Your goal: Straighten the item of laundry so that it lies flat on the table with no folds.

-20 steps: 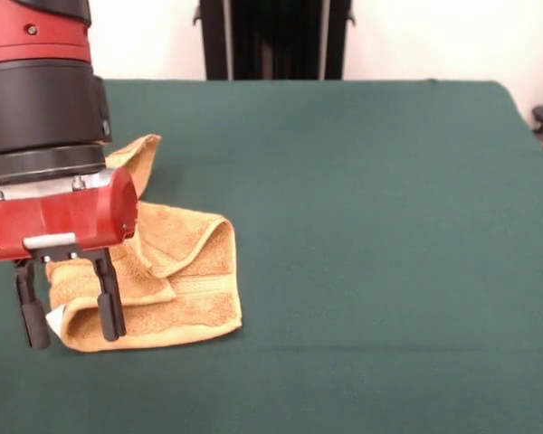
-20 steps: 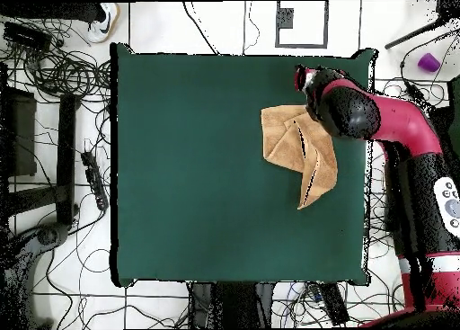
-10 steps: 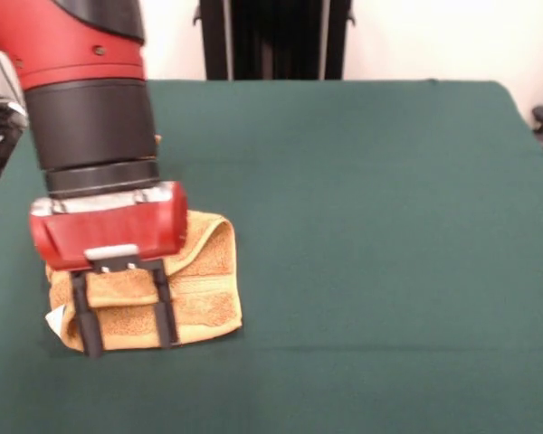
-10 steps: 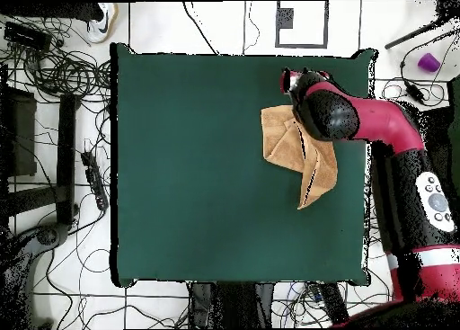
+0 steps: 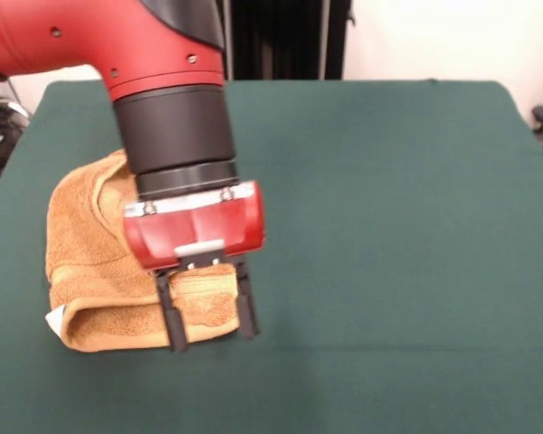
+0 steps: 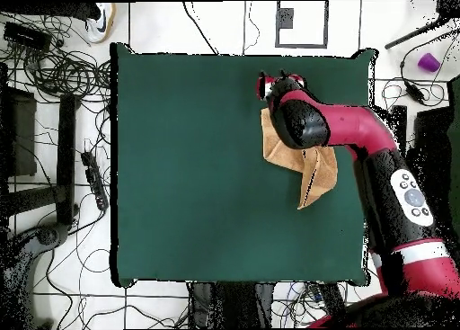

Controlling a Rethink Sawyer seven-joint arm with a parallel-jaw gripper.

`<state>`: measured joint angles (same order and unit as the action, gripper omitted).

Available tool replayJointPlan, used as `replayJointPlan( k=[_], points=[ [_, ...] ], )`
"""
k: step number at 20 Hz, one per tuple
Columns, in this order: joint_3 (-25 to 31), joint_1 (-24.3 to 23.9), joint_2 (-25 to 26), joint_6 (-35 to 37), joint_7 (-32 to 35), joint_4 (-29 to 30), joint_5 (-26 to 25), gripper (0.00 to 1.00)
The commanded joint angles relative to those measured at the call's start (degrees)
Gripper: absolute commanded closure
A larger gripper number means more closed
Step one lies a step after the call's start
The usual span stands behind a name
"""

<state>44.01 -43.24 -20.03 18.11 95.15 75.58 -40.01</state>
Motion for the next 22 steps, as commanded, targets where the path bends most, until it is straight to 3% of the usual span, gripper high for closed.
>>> replayJointPlan(
  k=[1,12,22],
  points=[
    [-4.66,0.35,-3.00,-4.78,5.63,14.58,-1.84,0.00],
    [-3.08,-2.61,-2.68,-1.07,0.09,15.70,-0.72,0.00],
    [-2.45,-2.50,2.45,-3.40,-2.02,11.33,-3.57,0.00]
  ],
)
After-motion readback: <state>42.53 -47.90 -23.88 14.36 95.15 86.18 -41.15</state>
